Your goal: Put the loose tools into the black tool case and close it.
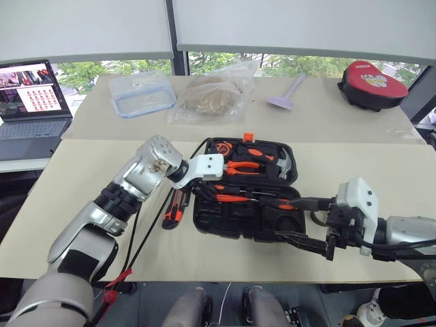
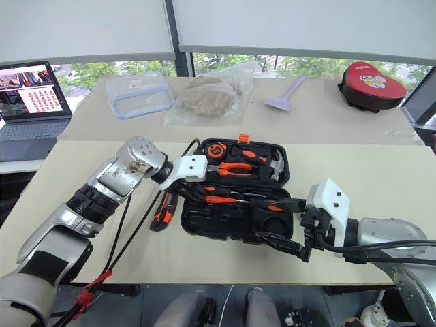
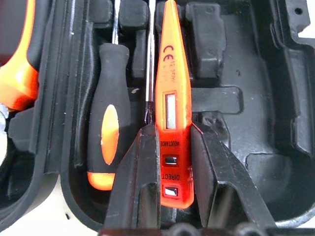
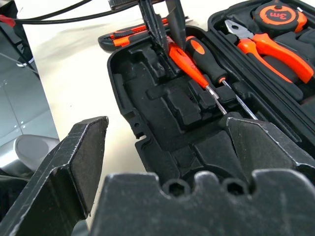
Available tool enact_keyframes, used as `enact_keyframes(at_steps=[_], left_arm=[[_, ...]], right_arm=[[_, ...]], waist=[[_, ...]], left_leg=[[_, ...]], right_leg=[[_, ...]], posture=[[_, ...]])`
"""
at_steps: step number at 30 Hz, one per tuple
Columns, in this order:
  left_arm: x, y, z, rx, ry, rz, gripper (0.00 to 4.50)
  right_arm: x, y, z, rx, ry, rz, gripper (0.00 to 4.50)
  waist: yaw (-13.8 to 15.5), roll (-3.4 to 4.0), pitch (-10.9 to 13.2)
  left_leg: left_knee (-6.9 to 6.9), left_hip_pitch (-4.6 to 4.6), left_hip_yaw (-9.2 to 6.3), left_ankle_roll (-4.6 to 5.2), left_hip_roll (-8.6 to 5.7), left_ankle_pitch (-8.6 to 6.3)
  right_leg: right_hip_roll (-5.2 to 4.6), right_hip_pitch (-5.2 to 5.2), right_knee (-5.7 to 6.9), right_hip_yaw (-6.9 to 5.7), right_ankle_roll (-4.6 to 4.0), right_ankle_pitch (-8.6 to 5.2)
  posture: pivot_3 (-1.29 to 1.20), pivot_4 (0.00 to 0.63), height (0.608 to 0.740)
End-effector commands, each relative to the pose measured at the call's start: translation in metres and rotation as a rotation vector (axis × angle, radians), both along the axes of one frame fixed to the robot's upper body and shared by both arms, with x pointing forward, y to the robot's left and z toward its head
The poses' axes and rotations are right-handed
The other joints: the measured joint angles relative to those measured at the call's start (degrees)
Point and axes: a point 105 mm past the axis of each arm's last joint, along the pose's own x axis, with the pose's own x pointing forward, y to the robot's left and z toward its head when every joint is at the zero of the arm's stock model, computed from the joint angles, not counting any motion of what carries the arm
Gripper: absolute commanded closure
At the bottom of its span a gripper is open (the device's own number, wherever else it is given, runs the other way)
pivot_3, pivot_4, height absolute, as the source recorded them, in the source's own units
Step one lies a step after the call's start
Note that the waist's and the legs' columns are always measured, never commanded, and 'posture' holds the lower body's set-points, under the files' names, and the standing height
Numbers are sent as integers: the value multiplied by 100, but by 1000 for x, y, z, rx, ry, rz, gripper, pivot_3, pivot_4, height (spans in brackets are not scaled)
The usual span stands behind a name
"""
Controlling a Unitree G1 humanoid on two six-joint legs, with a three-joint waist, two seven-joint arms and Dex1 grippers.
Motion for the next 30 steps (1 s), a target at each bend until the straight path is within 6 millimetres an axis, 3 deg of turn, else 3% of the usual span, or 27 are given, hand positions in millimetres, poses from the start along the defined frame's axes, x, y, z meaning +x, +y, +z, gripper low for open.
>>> enact_keyframes(at_steps=[1, 7, 13, 15, 16, 20, 24, 28, 30], left_arm=[[-5, 2, -7, 48, 24, 0, 4078], [-11, -2, -3, 42, 47, 1, 4078], [-4, -1, -6, 50, 15, 19, 4078], [-7, -4, 5, 3, 37, 12, 3062], [-9, -4, 11, -22, 50, 7, 2923], [-20, 2, 36, -108, 87, -35, 1404], [-19, 12, 43, -137, 78, -13, 1404], [-13, 5, 37, -199, 61, 8, 2503], [-5, -2, 33, -249, 50, 53, 3363]], right_arm=[[1, 2, 9, 13, -49, 2, 0], [4, 2, 8, 26, -47, 0, 0], [7, 4, 9, 38, -53, 2, 0], [8, 4, 9, 40, -52, 3, 0], [8, 4, 9, 42, -51, 4, 0], [6, 5, 7, 46, -43, 10, 0], [6, 4, 5, 50, -36, 9, 0], [7, 5, 4, 52, -34, 8, 0], [7, 5, 4, 52, -34, 9, 0]], waist=[[0, -2, -1], [-7, -2, -1], [-4, -1, -1], [-2, -2, -1], [-2, -2, -1], [-10, -2, 0], [-15, -1, -1], [14, -2, -1], [28, -2, 0]], left_leg=[[1, -1, 0, 0, 0, 0], [0, 1, 0, 0, 1, 0], [0, 2, -1, 0, 1, 0], [1, 2, -1, 0, 1, 0], [1, 1, -1, 0, 1, 0], [1, -2, -1, 0, 1, 0], [2, -2, -1, 0, 1, 0], [5, 0, -2, 0, 0, 0], [8, 1, -2, 0, -2, 0]], right_leg=[[1, -1, 1, 0, 0, 0], [3, 0, 1, 0, 0, 0], [3, 0, 1, 0, 0, 0], [3, 1, 0, -1, 0, 0], [3, 1, 0, -1, 0, 0], [4, -5, 2, -1, 0, 0], [4, -5, 3, -1, 0, 0], [3, 0, 2, -2, 0, 0], [2, 3, 2, -3, 0, 0]], posture=[[0, 150, 722], [0, 150, 722], [0, 150, 722], [0, 150, 722], [0, 150, 722], [0, 150, 722], [0, 150, 722], [0, 150, 722], [0, 150, 722]])
